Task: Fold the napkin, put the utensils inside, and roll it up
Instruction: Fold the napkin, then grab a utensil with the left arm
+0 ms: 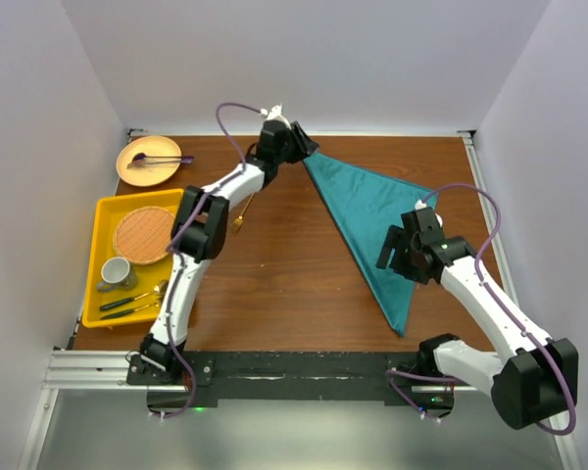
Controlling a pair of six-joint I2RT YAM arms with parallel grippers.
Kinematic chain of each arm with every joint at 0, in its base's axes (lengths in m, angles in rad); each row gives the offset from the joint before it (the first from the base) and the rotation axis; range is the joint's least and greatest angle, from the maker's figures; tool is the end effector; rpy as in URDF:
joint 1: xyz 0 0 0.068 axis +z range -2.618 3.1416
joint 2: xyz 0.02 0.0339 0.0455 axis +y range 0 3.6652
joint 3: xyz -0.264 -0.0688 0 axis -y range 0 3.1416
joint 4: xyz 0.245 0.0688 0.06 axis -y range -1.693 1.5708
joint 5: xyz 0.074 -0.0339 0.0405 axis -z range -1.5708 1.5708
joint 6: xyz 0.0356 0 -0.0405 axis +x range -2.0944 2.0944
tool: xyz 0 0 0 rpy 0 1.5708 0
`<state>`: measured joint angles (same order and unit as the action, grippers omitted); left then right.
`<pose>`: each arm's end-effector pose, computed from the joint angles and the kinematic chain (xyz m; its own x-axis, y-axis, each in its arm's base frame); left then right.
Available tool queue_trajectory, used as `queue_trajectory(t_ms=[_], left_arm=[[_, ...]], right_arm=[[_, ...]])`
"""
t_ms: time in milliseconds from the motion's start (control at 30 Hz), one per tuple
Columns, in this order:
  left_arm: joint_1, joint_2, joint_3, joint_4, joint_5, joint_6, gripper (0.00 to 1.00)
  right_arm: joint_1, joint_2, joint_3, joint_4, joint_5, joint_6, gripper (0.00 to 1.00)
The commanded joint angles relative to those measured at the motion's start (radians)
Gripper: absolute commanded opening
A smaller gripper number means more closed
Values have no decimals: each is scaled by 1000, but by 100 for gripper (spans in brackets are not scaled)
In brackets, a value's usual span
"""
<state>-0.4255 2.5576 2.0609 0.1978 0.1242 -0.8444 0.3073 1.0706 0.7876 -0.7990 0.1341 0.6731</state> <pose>0.5344 -0.2470 0.1629 -0.5650 -0.5584 -0.6075 0.1432 0.6587 -0.7387 0.1889 0.0550 0.2379 -0.8076 0.3919 -0.4407 0.3370 0.9199 0.2004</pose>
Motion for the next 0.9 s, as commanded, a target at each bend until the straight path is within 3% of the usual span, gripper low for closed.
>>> queue_trajectory(t_ms=[0,133,200,267,367,533,867], left_arm=[[25,-344,-82,-130,69,189,49],[83,-575,-269,-315,63,248,63],[120,-646,-382,-371,-13,324,65],[151,-706,-438,-516,-136,363,65],[177,-766,-552,-685,-253,270,62],[209,-919,-864,-522,-103,47,61],[208,-1017,-1150,-425,-225,-151,64]], right_arm=[[6,50,96,186,-99,-162,81],[41,244,248,211,-128,-193,85],[64,326,329,211,-128,-193,85],[90,357,370,213,-130,-194,85],[111,373,417,216,-131,-193,85],[118,348,381,250,-160,-173,85],[116,256,268,287,-171,-172,85]])
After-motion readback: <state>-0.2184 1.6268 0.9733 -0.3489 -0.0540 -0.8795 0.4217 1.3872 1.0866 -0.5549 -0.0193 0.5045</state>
